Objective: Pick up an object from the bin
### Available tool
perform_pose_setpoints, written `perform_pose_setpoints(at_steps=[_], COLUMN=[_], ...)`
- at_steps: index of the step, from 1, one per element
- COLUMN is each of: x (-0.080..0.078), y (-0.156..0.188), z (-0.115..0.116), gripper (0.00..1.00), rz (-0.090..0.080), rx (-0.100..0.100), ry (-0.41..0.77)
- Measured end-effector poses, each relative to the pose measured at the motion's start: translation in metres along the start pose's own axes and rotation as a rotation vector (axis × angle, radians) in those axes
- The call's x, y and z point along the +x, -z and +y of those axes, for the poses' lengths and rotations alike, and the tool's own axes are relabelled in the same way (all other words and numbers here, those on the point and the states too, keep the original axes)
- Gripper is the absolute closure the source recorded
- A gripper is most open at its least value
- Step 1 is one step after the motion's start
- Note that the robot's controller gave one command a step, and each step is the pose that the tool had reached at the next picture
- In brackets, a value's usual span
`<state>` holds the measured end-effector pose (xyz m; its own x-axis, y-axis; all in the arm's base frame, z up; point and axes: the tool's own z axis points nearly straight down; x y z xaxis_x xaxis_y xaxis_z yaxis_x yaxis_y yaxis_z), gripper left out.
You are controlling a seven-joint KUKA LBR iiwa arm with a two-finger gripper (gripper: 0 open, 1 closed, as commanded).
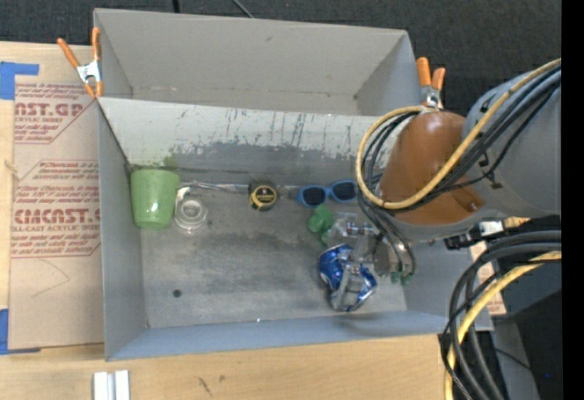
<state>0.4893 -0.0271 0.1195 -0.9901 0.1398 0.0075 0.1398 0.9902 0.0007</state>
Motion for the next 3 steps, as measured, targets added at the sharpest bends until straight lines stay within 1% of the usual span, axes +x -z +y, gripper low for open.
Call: perform_pose_setpoints(at_steps=[1, 2, 3], x=[-0.021, -0.003, -0.004], y=[0.018, -0.027, -0.024], z=[0.022, -0.061, -0.057], gripper=[0.00, 0.00, 1.00], rz=[-0.011, -0.003, -0.008], rx=[-0.001, 0.003, 0.001], ry=[0.003, -0.137, -0.130])
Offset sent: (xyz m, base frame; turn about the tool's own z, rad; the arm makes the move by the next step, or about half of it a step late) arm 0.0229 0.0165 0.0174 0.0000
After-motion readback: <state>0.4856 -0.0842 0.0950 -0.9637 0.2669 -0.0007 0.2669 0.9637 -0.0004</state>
